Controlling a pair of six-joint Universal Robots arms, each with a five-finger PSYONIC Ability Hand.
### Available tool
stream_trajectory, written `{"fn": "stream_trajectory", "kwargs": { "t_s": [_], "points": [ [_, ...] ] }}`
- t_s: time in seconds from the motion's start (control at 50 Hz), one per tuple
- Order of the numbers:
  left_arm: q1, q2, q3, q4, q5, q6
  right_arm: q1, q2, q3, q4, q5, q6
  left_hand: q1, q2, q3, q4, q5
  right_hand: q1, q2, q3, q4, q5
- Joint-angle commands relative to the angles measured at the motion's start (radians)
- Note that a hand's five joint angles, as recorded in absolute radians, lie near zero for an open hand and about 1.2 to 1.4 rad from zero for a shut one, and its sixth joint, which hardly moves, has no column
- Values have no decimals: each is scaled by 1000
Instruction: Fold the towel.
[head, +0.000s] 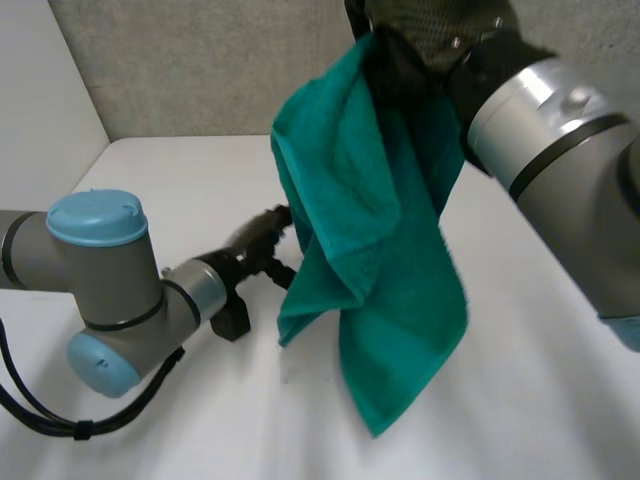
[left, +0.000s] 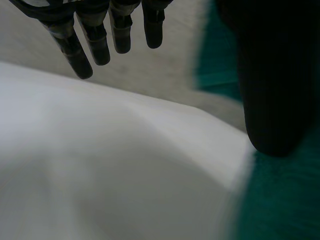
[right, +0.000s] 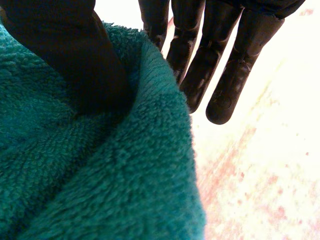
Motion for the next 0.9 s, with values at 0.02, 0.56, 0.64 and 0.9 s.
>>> {"fn": "stream_trajectory", "kwargs": {
  "t_s": [0.02, 0.56, 0.64, 0.9],
  "points": [
    [16, 95, -105, -78, 185, -33, -10, 52, 92, -27, 39, -8, 14, 2, -8, 2, -14, 434, 220, 220, 209, 258],
    [123, 146, -260, -139, 80, 86, 4, 44, 140, -44, 59, 6, 31, 19, 10, 20, 3, 434, 220, 220, 209, 258],
    [89, 129, -248, -121, 79, 86, 4, 41, 144, -41, 61, 6, 31, 19, 10, 20, 3, 434, 220, 220, 209, 258],
    [-29, -47, -79, -6, -56, 81, -5, -11, 186, -38, 75, 47, 242, 230, 221, 231, 214, 434, 220, 220, 209, 258]
  ]
}}
